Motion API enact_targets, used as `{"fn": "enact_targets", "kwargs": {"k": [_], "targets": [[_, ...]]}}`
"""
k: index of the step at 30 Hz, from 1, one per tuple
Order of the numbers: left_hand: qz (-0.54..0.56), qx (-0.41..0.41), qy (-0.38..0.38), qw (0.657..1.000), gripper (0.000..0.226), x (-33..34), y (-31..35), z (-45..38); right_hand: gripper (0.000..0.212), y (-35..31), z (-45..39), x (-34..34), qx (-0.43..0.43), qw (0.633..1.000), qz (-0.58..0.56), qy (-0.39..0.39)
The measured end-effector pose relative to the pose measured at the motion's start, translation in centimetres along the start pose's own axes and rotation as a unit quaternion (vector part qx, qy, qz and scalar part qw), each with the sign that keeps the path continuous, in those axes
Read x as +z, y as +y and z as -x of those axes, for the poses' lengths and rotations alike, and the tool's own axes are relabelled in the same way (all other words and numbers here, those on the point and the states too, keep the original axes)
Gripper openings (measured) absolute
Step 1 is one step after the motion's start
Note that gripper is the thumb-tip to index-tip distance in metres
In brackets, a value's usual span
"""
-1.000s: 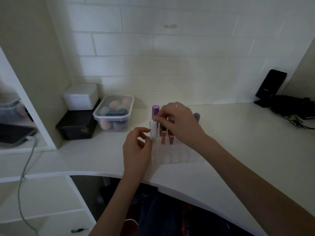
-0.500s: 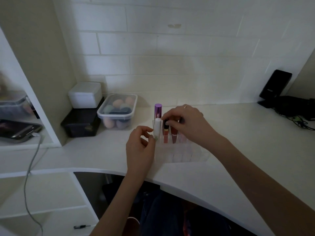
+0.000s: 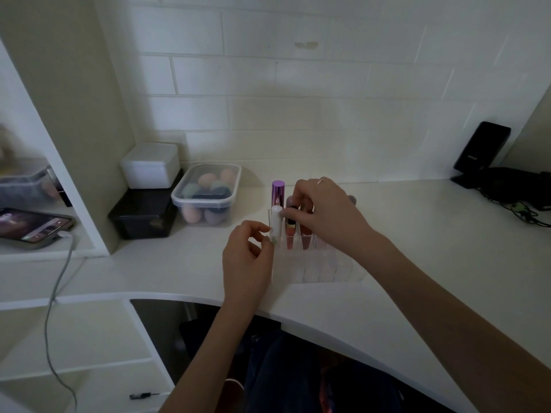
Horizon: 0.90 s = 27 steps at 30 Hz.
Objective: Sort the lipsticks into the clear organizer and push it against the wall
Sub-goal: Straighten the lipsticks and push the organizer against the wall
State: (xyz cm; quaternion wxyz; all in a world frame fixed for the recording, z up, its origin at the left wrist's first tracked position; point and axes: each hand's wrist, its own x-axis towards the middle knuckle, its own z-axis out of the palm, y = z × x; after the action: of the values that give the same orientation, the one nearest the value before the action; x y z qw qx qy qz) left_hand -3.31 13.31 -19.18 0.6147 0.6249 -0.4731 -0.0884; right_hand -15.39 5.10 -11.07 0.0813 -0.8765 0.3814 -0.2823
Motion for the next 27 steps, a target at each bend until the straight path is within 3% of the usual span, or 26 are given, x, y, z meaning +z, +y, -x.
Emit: {"fn": "enact_targets", "kwargs": {"k": [14,16,18,20,23,25,27], "targets": [[0.001,0.001,-0.007,1.0,0.013,-0.2,0.0,0.1,0.028,-0.2,0.6,-0.8,0.009,0.999,-0.02,0.025],[0.021,-0.01,-0.024,0.999,0.012,-0.4,0.0,0.1,0.027,0.1,1.3,-1.8,0.043,0.991,-0.083,0.1],[0.042,-0.042,-0.05,0.997,0.014,-0.6,0.1,0.0,0.02,1.0,2.8,-2.5,0.109,0.957,-0.163,0.214],[0.043,-0.073,-0.078,0.993,0.02,-0.7,0.0,0.0,0.016,2.5,4.9,-2.2,0.211,0.924,-0.194,0.252],[0.004,-0.077,-0.122,0.99,0.033,-0.9,-0.1,0.4,0.038,3.4,8.9,-0.5,0.35,0.894,-0.252,0.125],[-0.013,-0.074,-0.175,0.982,0.05,-0.9,-0.1,0.6,0.046,3.0,10.8,0.6,0.357,0.887,-0.288,0.061],[-0.025,-0.063,-0.222,0.973,0.069,-0.9,-0.2,0.7,0.042,2.8,11.3,1.1,0.329,0.892,-0.307,0.055]]}}
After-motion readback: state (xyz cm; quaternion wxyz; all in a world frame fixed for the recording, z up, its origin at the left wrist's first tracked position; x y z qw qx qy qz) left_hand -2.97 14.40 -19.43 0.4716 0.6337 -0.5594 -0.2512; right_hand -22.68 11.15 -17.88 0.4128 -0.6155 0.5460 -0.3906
